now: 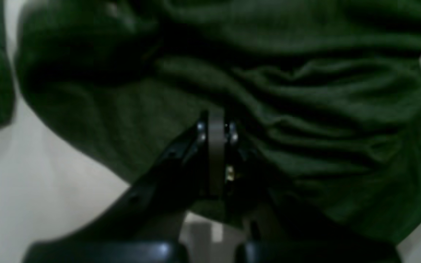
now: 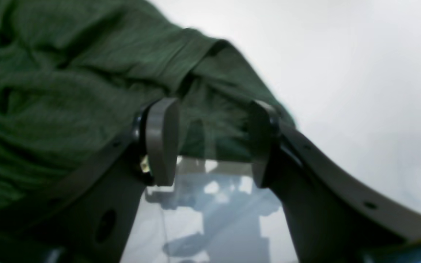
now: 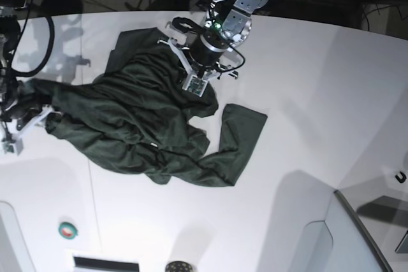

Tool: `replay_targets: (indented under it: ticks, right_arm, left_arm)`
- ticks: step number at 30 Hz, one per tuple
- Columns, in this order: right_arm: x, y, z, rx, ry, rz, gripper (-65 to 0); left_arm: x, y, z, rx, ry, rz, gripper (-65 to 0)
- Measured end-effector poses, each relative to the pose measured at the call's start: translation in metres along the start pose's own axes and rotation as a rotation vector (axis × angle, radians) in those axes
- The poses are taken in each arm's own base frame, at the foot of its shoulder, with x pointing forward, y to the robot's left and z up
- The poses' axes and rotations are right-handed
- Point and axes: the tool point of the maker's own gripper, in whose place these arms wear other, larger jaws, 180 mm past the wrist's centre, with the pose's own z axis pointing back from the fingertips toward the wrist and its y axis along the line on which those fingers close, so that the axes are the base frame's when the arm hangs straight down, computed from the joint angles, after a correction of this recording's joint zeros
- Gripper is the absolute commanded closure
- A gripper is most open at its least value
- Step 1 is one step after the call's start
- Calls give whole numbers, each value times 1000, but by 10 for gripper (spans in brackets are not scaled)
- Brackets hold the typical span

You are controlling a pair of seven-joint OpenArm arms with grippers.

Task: Layout the t-shirt on the table in an organized manner, then fold the t-shirt properly
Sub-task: 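Grasp the shirt edge with the left gripper and pull it outward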

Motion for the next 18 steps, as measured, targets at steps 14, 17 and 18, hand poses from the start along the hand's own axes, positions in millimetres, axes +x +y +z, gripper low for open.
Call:
replay_targets:
  ticks: [14,17,18]
  right_arm:
    - [-37,88,-15,173,103,187,-297]
    - [-52,86,-10,163,127,236,-299]
    - [-57,83,-4,151,135,265,-299]
  left_arm:
    - [-7,156,41,349,59,-17,0]
    - [-7,156,64,370,59,-10,0]
    - [0,157,70,378,33,-4,0]
